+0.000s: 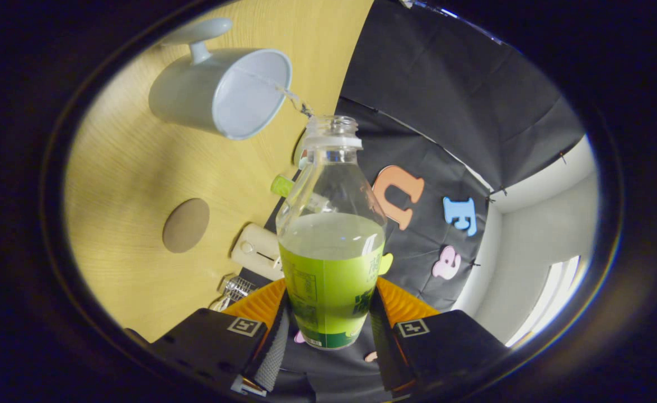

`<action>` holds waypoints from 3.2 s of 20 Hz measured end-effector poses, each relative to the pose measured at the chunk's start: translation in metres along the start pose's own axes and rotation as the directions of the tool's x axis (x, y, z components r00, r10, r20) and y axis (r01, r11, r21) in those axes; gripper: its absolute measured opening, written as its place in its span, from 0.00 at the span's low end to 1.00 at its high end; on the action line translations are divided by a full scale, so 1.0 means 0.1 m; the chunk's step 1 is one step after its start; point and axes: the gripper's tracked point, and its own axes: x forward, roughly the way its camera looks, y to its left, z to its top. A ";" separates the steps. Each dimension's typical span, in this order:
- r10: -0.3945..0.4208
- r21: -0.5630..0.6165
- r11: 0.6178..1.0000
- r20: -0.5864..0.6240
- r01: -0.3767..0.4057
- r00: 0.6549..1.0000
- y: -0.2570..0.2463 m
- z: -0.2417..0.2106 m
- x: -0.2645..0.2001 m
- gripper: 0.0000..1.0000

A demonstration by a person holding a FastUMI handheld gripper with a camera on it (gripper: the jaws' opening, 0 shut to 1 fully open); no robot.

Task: Take the bottle from table, then pour the juice into the cup, finally place the bottle on the coaster

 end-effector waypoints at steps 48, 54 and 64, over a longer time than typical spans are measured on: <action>0.134 0.278 0.953 -0.035 -0.120 0.990 0.19 -0.14 0.07 0.73; 0.244 0.560 0.801 0.018 -0.212 0.970 0.26 -0.11 -0.02 0.73; 0.377 0.926 0.233 0.197 -0.298 0.905 0.20 -0.01 -0.21 0.73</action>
